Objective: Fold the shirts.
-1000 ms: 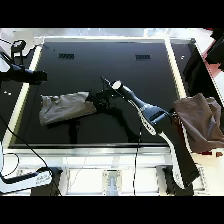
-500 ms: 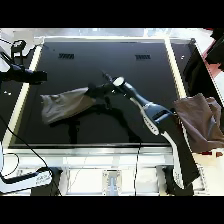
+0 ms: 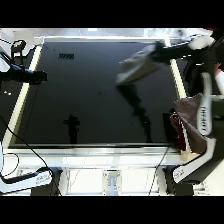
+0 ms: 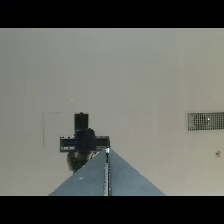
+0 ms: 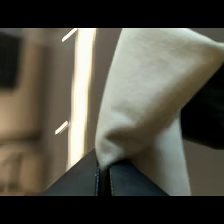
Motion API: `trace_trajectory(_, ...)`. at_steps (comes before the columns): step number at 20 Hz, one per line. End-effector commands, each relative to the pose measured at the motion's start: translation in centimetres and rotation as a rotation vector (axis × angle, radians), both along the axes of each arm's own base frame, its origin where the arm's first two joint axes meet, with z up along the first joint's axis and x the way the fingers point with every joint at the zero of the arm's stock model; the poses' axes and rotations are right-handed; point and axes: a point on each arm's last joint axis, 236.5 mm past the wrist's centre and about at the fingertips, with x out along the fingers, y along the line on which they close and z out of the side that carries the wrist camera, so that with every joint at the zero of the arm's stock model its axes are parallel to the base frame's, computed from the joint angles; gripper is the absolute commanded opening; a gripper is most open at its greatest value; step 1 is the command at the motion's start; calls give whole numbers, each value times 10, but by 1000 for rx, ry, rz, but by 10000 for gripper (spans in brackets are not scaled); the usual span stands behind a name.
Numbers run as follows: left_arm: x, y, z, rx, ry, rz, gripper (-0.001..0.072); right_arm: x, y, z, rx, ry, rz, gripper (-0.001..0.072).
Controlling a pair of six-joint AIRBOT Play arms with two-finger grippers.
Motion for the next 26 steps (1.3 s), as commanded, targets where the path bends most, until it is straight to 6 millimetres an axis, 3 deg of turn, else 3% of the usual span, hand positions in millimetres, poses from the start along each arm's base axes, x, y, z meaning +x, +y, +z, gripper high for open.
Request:
trace_trajectory(1, 0, 0, 0, 0, 0, 0, 8, -86, -150, 43, -213, 90, -256, 12)
trace_trajectory(3, 0, -3, 1, -15, -3, -2, 9, -146, -198, 56, -270, 178, -357, 12)
trace_trajectory(5, 1, -9, 2, -44, -7, -5, 8, -202, -212, 49, -289, 339, -371, 11)
trace_trajectory(6, 2, -11, 3, -54, -10, -6, 9, -211, -214, 50, -286, 346, -379, 12)
trace_trajectory(11, 2, -17, 4, -81, -13, -9, 9, -229, -203, 40, -267, 401, -403, 11)
trace_trajectory(16, 2, -18, 5, -85, -14, -10, 9, -240, -197, 51, -247, 395, -471, 11)
trace_trajectory(21, 2, -18, 5, -88, -14, -10, 9, -263, -220, 59, -303, 426, -648, 10)
trace_trajectory(24, 2, -18, 5, -87, -15, -10, 8, -256, -213, 60, -238, 423, -670, 11)
trace_trajectory(26, 4, -18, 6, -86, -23, -8, 8, -231, -193, 71, -127, 339, -636, 11)
